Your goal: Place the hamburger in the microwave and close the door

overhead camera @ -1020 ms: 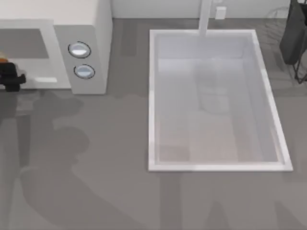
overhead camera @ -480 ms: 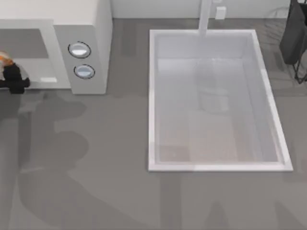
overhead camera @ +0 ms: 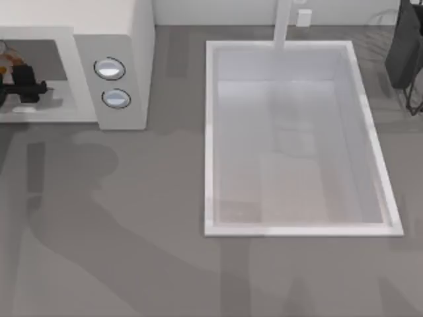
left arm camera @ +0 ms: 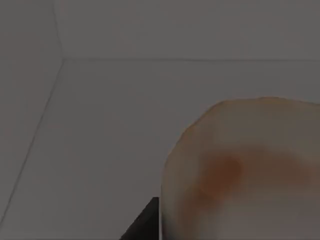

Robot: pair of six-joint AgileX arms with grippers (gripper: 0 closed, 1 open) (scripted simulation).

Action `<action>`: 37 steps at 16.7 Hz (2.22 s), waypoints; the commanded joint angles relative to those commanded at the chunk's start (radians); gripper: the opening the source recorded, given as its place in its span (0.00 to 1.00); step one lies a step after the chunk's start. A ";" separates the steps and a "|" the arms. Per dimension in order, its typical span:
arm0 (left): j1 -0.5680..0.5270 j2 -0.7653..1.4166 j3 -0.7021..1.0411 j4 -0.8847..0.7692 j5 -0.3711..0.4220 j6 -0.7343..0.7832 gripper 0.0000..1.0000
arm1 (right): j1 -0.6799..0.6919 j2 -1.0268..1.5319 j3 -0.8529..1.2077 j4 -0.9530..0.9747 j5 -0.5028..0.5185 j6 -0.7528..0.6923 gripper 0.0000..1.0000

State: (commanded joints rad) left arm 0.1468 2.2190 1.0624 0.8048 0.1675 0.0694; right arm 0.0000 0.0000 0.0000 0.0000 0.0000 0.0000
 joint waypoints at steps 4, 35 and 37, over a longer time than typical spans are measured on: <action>-0.026 0.137 0.256 -0.103 -0.013 -0.008 0.00 | 0.000 0.000 0.000 0.000 0.000 0.000 1.00; -0.047 0.260 0.463 -0.204 -0.031 -0.015 1.00 | 0.000 0.000 0.000 0.000 0.000 0.000 1.00; -0.018 0.112 0.230 -0.119 -0.030 -0.014 1.00 | 0.000 0.000 0.000 0.000 0.000 0.000 1.00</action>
State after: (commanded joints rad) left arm 0.1293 2.3309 1.2926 0.6855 0.1376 0.0549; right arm 0.0000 0.0000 0.0000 0.0000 0.0000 0.0000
